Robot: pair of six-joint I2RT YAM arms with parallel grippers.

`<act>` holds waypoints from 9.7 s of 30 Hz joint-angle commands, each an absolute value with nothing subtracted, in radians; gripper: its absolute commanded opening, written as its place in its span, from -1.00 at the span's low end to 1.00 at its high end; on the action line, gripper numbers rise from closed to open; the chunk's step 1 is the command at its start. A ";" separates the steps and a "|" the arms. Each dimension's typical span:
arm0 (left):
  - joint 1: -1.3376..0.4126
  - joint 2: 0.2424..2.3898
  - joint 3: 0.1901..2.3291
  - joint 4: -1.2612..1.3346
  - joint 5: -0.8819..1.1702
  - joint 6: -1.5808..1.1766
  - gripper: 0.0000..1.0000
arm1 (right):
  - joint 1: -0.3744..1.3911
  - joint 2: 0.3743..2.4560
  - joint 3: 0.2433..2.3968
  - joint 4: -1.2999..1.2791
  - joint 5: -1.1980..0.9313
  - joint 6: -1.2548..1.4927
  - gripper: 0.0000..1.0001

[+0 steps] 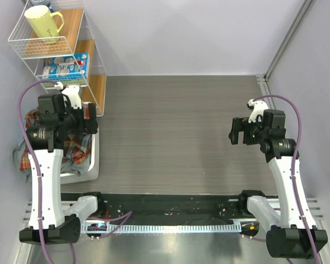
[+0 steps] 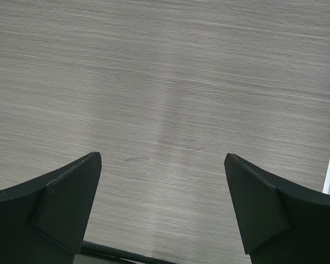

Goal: Fold and stack the long sleeve shirts
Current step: Grab the shirt from the pile, then move the shirt to the center of the board, then flatten the shirt out

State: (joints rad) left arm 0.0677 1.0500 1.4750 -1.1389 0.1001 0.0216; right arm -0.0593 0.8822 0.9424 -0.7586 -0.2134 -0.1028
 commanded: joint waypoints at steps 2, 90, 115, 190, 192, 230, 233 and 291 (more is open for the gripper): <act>0.072 1.035 1.564 -1.169 -0.148 -0.027 1.00 | -0.061 0.893 0.985 -0.755 -0.248 -0.112 0.99; -0.138 1.267 1.286 -0.927 0.537 0.025 0.98 | 0.171 1.143 1.172 -0.824 -0.410 -0.270 1.00; 0.058 1.385 1.114 -0.799 0.676 -0.163 0.86 | 1.014 1.644 1.150 -0.376 0.169 -0.525 0.65; -0.750 1.884 1.405 -0.150 0.383 -0.224 -1.00 | 0.057 1.396 1.727 -0.310 -0.140 0.183 -0.98; -0.697 1.751 1.396 -0.300 0.419 -0.149 -1.00 | 0.055 1.368 1.726 -0.311 -0.132 0.160 -0.98; -0.313 1.504 1.359 -1.029 0.586 0.350 0.48 | 0.012 1.280 1.189 -0.725 -0.221 -0.086 0.75; -0.386 1.398 1.202 -1.016 0.490 0.390 0.50 | 0.014 1.191 1.092 -0.758 -0.362 -0.057 0.72; -0.778 1.460 1.043 -0.753 0.276 0.402 0.28 | 0.242 1.595 1.362 -0.927 -0.196 -0.258 -0.98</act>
